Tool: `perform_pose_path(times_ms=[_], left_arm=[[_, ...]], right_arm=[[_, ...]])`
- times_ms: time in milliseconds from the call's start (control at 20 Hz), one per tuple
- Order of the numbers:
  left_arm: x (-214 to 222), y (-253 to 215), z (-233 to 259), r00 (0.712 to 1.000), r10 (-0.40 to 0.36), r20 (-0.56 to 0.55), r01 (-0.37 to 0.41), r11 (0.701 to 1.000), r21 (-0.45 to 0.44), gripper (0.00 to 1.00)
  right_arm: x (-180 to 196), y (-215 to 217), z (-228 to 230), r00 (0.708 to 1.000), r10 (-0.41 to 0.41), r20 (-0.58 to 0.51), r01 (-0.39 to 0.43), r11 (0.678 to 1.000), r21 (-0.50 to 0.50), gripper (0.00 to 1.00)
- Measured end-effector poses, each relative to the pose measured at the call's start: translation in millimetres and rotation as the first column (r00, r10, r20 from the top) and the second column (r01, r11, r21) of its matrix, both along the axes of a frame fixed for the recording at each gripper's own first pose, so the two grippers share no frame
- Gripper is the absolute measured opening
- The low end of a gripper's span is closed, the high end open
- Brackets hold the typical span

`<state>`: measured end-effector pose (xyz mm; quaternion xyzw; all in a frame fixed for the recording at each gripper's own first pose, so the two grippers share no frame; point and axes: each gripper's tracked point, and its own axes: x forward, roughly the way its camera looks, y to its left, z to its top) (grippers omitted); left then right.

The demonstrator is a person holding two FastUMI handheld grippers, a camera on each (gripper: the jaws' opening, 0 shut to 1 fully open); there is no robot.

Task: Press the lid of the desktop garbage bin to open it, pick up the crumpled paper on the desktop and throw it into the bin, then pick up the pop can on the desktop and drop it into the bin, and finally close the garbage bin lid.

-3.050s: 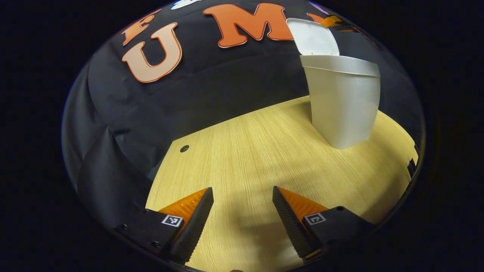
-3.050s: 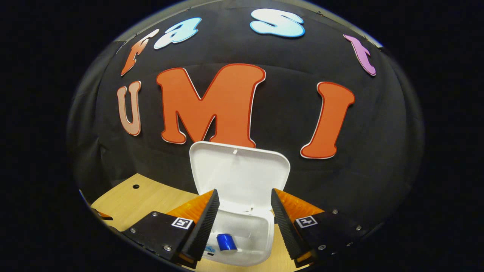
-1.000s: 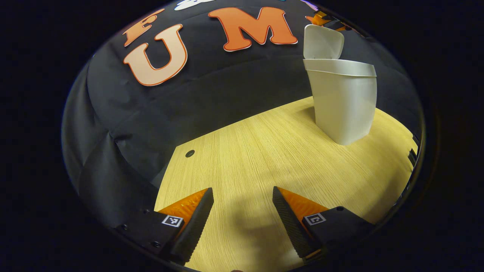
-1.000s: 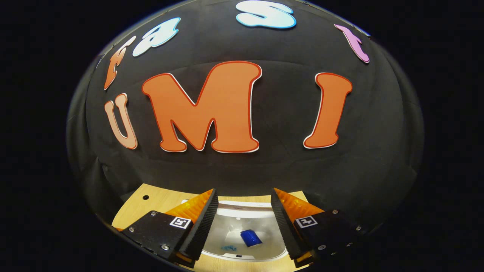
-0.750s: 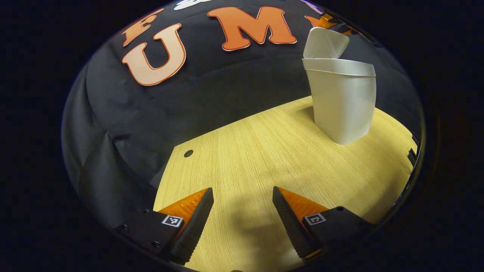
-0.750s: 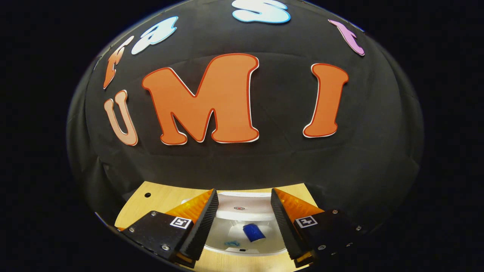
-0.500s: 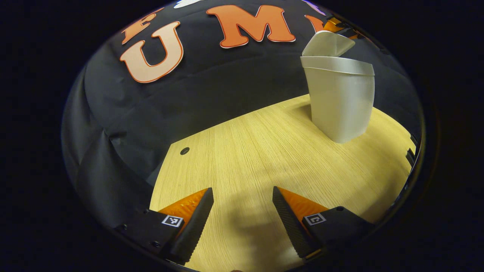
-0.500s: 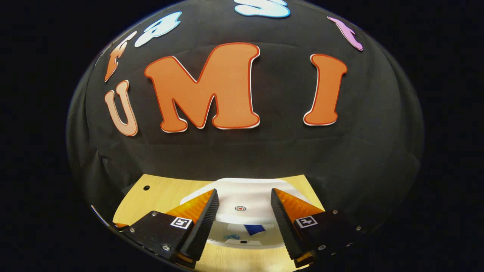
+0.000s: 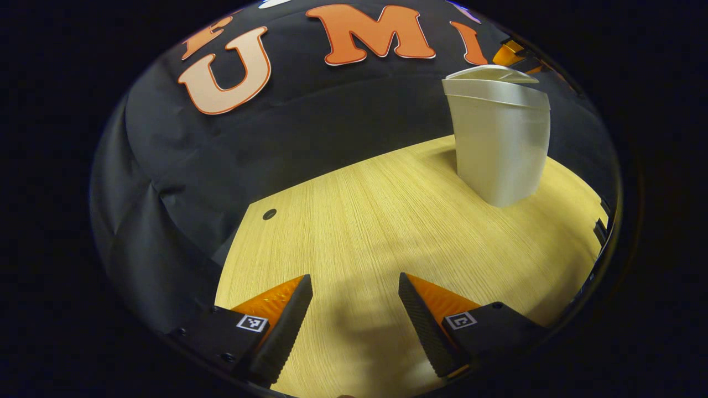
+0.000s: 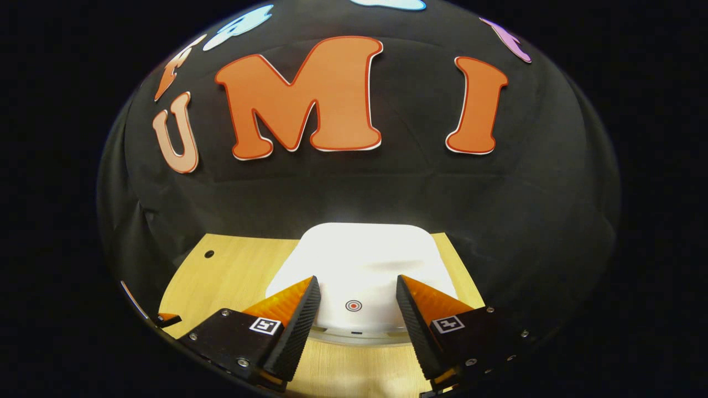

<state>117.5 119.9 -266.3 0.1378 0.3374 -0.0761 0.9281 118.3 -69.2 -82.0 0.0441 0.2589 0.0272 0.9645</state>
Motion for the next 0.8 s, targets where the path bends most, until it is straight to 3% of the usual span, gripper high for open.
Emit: perform_pose_path(times_ms=[250, 300, 350, 500, 600, 750, 800], left_arm=[[-3, 3, -5, 1.000, -0.003, -0.016, 0.003, 1.000, 0.010, 1.00], [-3, 3, -7, 1.000, -0.001, -0.022, 0.001, 1.000, 0.006, 1.00], [-5, 5, -9, 1.000, 0.001, -0.026, -0.001, 1.000, 0.004, 1.00], [-3, 7, -13, 0.999, 0.000, -0.032, 0.000, 1.000, -0.001, 1.00], [-2, 7, -14, 1.000, -0.002, -0.031, 0.002, 1.000, -0.003, 1.00], [-4, 8, -18, 0.999, -0.007, -0.043, 0.007, 1.000, -0.015, 1.00], [-3, 9, -19, 0.999, -0.011, -0.045, 0.010, 1.000, -0.018, 1.00]], right_arm=[[-15, 1, -15, 0.999, 0.005, -0.052, -0.007, 0.999, -0.037, 0.84], [-13, 1, -17, 0.998, 0.006, -0.063, -0.008, 0.999, -0.042, 0.81], [-14, 1, -13, 0.999, 0.001, -0.050, -0.003, 0.999, -0.043, 0.84], [-16, 2, -18, 0.999, -0.018, -0.050, 0.016, 0.999, -0.041, 0.80], [-18, 4, -19, 0.999, -0.031, -0.034, 0.029, 0.998, -0.053, 0.83], [-21, 10, -19, 0.999, -0.035, 0.025, 0.036, 0.997, -0.067, 0.75], [-21, 11, -19, 0.999, -0.035, 0.040, 0.038, 0.998, -0.058, 0.67]])
